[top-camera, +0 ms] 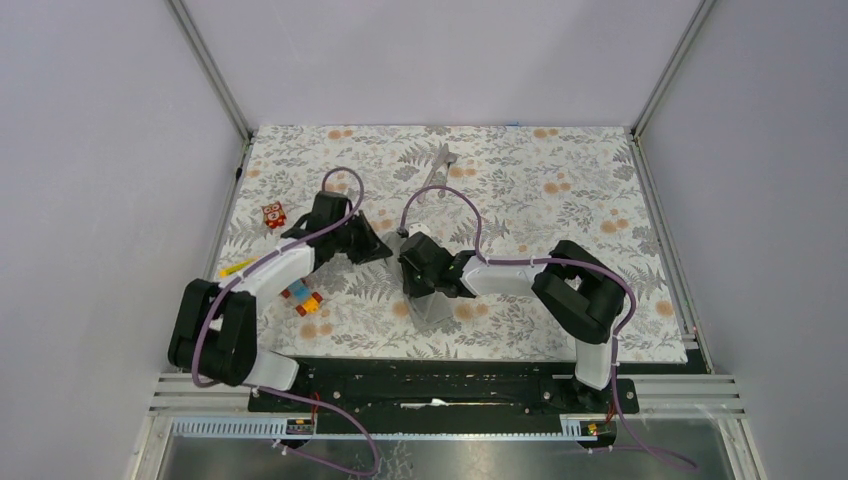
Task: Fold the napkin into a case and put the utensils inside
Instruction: Stuff the top corner of the smaller-rectangle-folded napkin into the folded napkin.
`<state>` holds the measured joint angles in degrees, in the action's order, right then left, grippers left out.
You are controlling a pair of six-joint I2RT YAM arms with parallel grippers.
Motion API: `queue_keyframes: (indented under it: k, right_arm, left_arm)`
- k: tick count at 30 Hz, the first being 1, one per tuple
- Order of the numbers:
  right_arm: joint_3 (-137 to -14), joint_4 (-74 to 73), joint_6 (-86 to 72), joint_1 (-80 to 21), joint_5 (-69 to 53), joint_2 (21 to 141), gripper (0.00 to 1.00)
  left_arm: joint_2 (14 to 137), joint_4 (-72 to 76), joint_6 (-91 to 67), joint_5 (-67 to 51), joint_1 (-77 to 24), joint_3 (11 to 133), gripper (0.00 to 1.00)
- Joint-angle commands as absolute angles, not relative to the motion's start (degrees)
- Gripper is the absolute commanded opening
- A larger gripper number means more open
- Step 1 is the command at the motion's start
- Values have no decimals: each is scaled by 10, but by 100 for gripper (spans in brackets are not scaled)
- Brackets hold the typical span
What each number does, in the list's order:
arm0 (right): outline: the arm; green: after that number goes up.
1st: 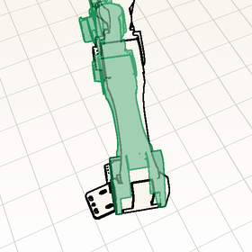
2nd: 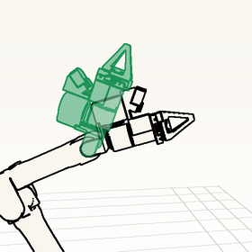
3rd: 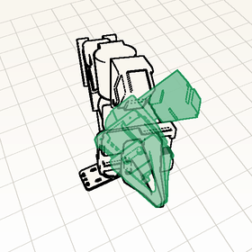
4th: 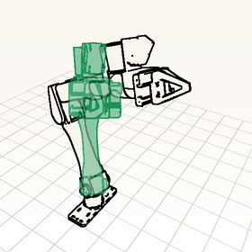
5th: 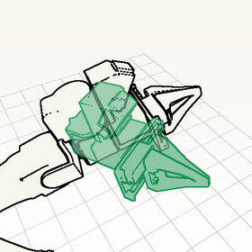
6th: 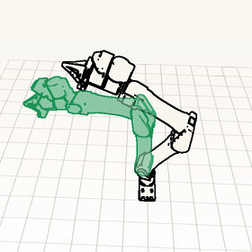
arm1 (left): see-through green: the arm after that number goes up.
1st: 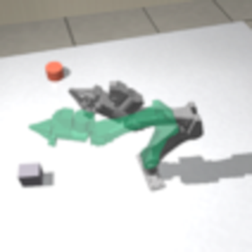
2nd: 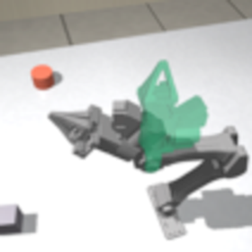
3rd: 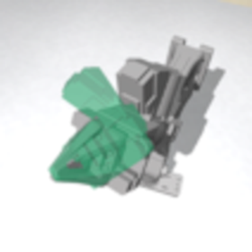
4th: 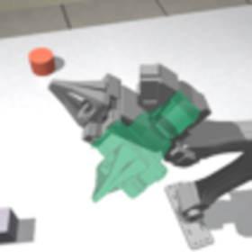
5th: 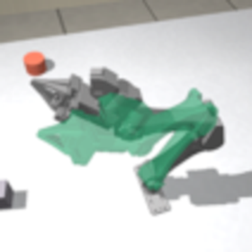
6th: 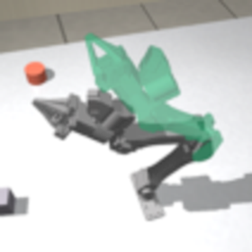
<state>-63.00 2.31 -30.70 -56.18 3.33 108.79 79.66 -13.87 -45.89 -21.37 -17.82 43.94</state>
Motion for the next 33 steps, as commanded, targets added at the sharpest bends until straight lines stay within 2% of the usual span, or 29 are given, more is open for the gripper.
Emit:
queue_keyframes:
  k: [1,9,14,17,21,27,31,33]
  right_arm:
    - [-610,-5,-299,-555,39,1090,15]
    - [-617,-20,-297,-554,27,1064,17]
    - [-626,-28,-293,-547,-45,1017,40]
    - [-631,-7,-306,-524,-102,1002,46]
    - [-634,45,-334,-487,-161,1026,45]
    - [-568,139,-378,-479,-218,1081,31]
    - [-492,185,-393,-479,-202,1082,28]
    - [-488,184,-388,-478,-195,1081,28]
  left_arm:
    - [867,-85,-458,-270,-176,502,0]
    - [984,-66,-432,-241,-176,519,0]
    - [1015,-114,-382,-164,-168,531,0]
    - [1014,-121,-372,-151,-168,533,0]
    - [1012,-116,-374,-156,-167,530,0]
    - [1012,-120,-374,-150,-168,530,0]
    - [992,-134,-367,-161,-170,548,0]
    - [968,-153,-361,-163,-178,570,9]
